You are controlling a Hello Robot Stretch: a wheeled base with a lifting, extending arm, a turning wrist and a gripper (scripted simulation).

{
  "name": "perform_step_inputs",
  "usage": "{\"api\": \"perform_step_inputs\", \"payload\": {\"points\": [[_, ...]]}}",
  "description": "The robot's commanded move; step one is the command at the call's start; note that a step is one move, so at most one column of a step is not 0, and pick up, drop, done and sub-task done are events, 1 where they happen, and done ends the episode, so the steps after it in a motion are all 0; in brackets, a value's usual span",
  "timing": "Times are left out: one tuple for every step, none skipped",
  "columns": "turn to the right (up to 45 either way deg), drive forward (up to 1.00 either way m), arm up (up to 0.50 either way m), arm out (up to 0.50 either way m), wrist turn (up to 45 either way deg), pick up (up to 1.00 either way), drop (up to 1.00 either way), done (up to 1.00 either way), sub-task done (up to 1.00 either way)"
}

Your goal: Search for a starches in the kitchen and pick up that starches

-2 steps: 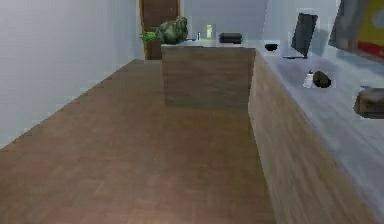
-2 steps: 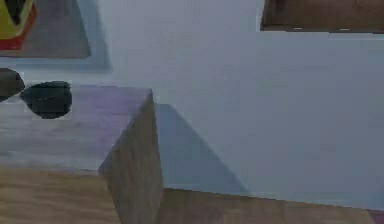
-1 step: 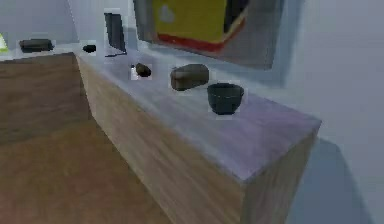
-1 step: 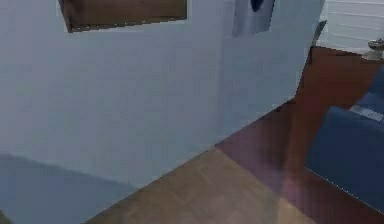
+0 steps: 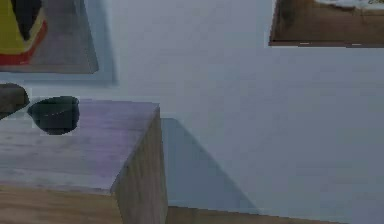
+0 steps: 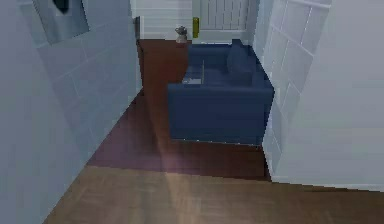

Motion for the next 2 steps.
{"api": "perform_step_inputs", "payload": {"points": [[18.0, 0.00, 0.00, 0.00, 0.0, 0.00, 0.00, 0.00, 0.00], [0.0, 0.20, 0.00, 0.00, 0.0, 0.00, 0.00, 0.00, 0.00]]}}
